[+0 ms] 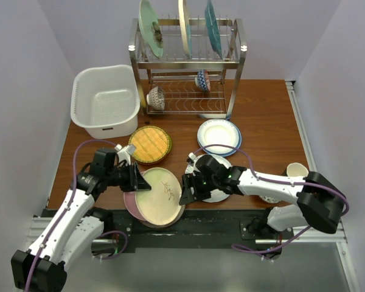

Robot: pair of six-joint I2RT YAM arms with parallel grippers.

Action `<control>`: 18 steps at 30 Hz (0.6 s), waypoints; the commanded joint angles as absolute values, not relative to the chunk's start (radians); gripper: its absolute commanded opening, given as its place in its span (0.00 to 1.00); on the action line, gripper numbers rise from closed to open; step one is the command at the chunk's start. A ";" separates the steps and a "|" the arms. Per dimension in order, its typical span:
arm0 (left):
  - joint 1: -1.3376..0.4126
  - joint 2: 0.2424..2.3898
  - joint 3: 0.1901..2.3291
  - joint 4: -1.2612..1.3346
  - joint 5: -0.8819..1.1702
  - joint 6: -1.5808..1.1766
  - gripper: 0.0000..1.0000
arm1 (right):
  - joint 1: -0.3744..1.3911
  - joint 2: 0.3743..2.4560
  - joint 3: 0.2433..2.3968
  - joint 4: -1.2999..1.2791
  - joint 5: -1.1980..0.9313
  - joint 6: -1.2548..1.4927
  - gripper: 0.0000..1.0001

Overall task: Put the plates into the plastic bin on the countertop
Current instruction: Pick up the plate from the corner of the board.

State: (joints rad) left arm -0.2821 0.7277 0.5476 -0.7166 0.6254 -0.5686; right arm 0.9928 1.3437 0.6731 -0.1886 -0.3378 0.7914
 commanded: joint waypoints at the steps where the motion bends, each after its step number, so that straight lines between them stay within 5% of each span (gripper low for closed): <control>1: -0.285 0.713 0.624 -0.641 0.695 -0.630 0.00 | 0.996 1.298 0.718 -0.213 -0.310 0.776 0.65; 18: -0.284 0.756 0.753 -0.649 0.649 -0.644 0.00 | 0.996 1.285 0.707 -0.222 -0.308 0.772 0.64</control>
